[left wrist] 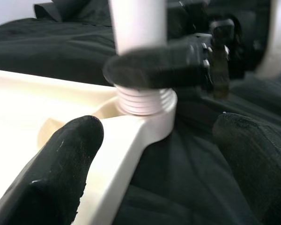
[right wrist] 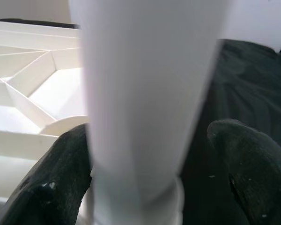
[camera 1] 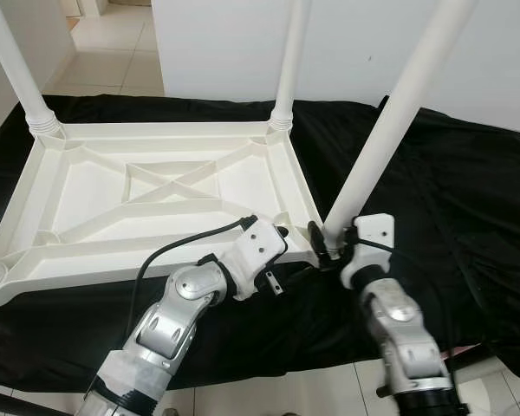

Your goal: Building children table

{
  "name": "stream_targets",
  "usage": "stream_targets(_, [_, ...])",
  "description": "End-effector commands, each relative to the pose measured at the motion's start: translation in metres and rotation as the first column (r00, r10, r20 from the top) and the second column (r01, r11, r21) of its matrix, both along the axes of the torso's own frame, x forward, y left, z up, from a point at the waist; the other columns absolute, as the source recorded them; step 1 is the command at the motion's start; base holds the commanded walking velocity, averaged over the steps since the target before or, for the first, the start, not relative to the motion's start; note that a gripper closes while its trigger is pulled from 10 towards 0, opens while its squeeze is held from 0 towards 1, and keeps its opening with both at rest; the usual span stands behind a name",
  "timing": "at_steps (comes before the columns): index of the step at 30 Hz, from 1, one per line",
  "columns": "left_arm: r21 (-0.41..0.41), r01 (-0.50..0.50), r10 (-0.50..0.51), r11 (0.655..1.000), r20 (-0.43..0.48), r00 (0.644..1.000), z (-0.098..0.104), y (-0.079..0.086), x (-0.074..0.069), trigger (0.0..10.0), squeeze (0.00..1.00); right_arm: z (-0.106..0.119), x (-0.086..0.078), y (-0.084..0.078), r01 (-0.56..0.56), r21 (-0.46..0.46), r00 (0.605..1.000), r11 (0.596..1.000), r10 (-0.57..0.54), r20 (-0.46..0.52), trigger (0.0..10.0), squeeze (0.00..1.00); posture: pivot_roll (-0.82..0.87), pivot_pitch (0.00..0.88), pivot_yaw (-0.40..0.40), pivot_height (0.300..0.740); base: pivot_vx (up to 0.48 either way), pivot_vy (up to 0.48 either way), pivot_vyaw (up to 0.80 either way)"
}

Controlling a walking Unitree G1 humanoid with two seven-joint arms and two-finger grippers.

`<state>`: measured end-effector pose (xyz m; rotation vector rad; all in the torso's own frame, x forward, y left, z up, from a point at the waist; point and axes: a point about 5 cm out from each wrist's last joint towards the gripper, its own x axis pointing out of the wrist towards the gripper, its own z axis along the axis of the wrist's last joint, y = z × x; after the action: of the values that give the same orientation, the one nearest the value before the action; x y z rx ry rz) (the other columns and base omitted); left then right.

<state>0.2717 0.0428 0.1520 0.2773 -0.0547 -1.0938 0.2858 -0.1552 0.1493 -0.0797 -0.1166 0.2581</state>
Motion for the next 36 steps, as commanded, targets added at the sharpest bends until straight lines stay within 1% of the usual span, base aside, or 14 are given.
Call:
stream_targets(1, [-0.006,0.007,-0.007,1.0,0.004,1.0,0.002,-0.004,-0.003,10.0,0.0,-0.003,0.0,0.0,-0.024,0.008,1.0,1.0,0.024,-0.008,10.0,0.0,-0.06,0.062,-0.069,0.74,0.0,0.0,0.0])
stream_targets(2, [-0.006,0.007,-0.007,1.0,0.004,1.0,0.002,-0.004,-0.003,10.0,0.0,-0.003,0.0,0.0,-0.024,0.008,1.0,1.0,0.024,-0.008,10.0,0.0,-0.06,0.062,-0.069,0.74,0.0,0.0,0.0])
stream_targets(6, [-0.017,0.074,-0.075,0.997,-0.037,0.997,0.0,-0.008,-0.014,10.0,0.0,0.005,0.015,-0.011,-0.13,-0.094,0.991,0.987,0.132,0.009,10.0,0.0,-0.06,0.072,-0.068,0.74,0.0,0.0,0.0])
stream_targets(7, [-0.017,0.074,-0.075,0.997,-0.037,0.997,0.0,-0.008,-0.014,10.0,0.0,0.005,0.015,-0.011,-0.13,-0.094,0.991,0.987,0.132,0.009,10.0,0.0,-0.06,0.072,-0.068,0.74,0.0,0.0,0.0])
stream_targets(9, [-0.02,0.092,-0.093,0.996,-0.045,0.995,-0.001,-0.01,-0.018,10.0,0.0,0.007,0.022,-0.011,-0.194,-0.122,0.98,0.973,0.197,0.006,10.0,0.0,-0.06,0.074,-0.068,0.74,0.0,0.0,0.0])
stream_targets(17, [-0.018,0.093,-0.094,0.995,-0.046,0.995,0.0,-0.01,-0.019,10.0,0.0,0.008,0.028,-0.006,-0.298,-0.142,0.954,0.944,0.301,0.0,10.0,0.0,-0.04,0.08,-0.07,0.74,0.0,0.0,0.0])
stream_targets(18, [-0.013,0.092,-0.093,0.996,-0.045,0.995,0.0,-0.009,-0.018,10.0,0.0,0.006,0.031,-0.005,-0.318,-0.152,0.948,0.936,0.319,-0.014,3.2,0.0,-0.04,0.08,-0.07,0.74,0.0,0.0,0.0])
stream_targets(19, [-0.009,0.087,-0.088,0.996,-0.044,0.995,0.0,-0.008,-0.018,10.0,0.0,0.002,0.033,-0.005,-0.328,-0.16,0.944,0.931,0.327,-0.034,0.0,0.0,-0.03,0.083,-0.073,0.74,0.0,0.0,0.0])
stream_targets(29, [-0.005,0.072,-0.072,0.997,-0.048,0.996,0.001,-0.005,-0.019,10.0,0.0,-0.009,0.033,-0.01,-0.347,-0.143,0.938,0.927,0.34,-0.067,0.0,0.0,-0.02,0.088,-0.081,0.74,0.0,0.0,0.0])
stream_targets(31, [-0.007,0.072,-0.072,0.997,-0.05,0.996,0.001,-0.006,-0.02,10.0,0.0,-0.013,0.031,-0.013,-0.336,-0.095,0.941,0.937,0.33,-0.075,0.0,0.0,-0.03,0.088,-0.081,0.74,0.0,0.0,0.0])
stream_targets(32, [-0.007,0.072,-0.072,0.997,-0.048,0.996,0.001,-0.006,-0.02,10.0,0.0,-0.013,0.03,-0.013,-0.32,-0.071,0.946,0.945,0.315,-0.075,7.0,0.0,-0.03,0.088,-0.08,0.74,0.0,0.0,0.0])
stream_targets(34, [-0.006,0.072,-0.072,0.997,-0.048,0.996,0.001,-0.006,-0.02,10.0,0.0,-0.013,0.03,-0.013,-0.312,-0.056,0.949,0.949,0.307,-0.073,7.0,0.0,-0.03,0.088,-0.08,0.74,0.0,0.0,0.0])
stream_targets(35, [-0.006,0.071,-0.071,0.997,-0.047,0.996,0.001,-0.006,-0.02,10.0,0.0,-0.013,0.03,-0.012,-0.296,-0.041,0.954,0.954,0.293,-0.068,10.0,0.0,-0.03,0.088,-0.08,0.74,0.0,0.0,0.0])
stream_targets(36, [-0.006,0.07,-0.071,0.997,-0.047,0.996,0.001,-0.006,-0.02,10.0,0.0,-0.013,0.03,-0.01,-0.288,-0.032,0.956,0.957,0.285,-0.064,10.0,0.0,-0.03,0.086,-0.079,0.74,0.0,0.0,0.0])
